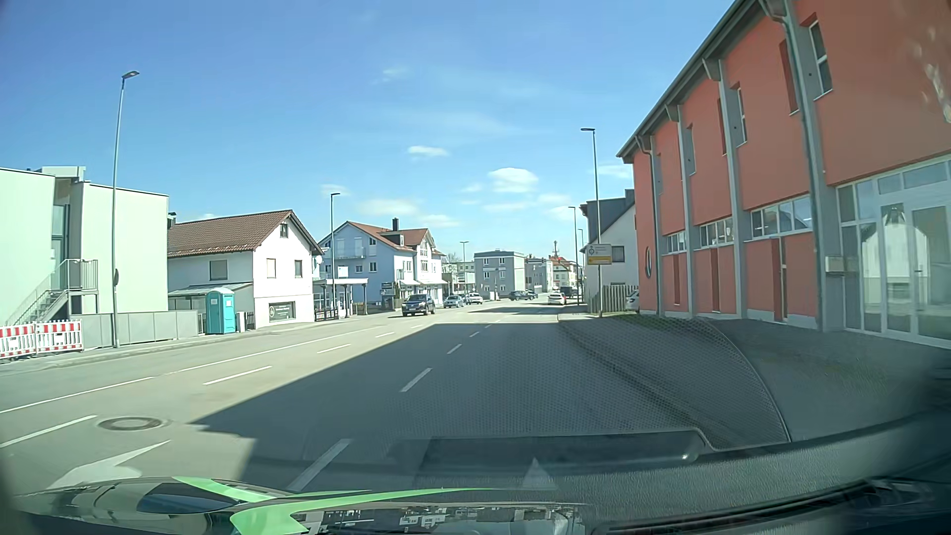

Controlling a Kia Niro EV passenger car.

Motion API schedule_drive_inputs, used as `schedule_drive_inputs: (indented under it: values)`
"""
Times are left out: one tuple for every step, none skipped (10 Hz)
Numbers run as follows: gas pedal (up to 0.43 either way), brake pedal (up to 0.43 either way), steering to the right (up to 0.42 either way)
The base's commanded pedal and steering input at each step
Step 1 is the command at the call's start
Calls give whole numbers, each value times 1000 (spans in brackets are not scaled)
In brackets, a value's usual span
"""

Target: Follow the waypoints while adhering to traffic rules and regulations

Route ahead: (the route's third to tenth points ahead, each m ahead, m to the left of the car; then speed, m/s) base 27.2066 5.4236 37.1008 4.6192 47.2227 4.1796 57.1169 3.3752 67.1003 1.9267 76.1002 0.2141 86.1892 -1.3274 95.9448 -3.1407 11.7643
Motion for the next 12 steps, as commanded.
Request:
schedule_drive_inputs:
  values:
    - [0,0,10]
    - [0,0,10]
    - [0,0,10]
    - [0,0,11]
    - [0,6,12]
    - [0,30,11]
    - [0,55,12]
    - [0,79,12]
    - [0,104,12]
    - [0,110,13]
    - [0,122,14]
    - [0,159,15]
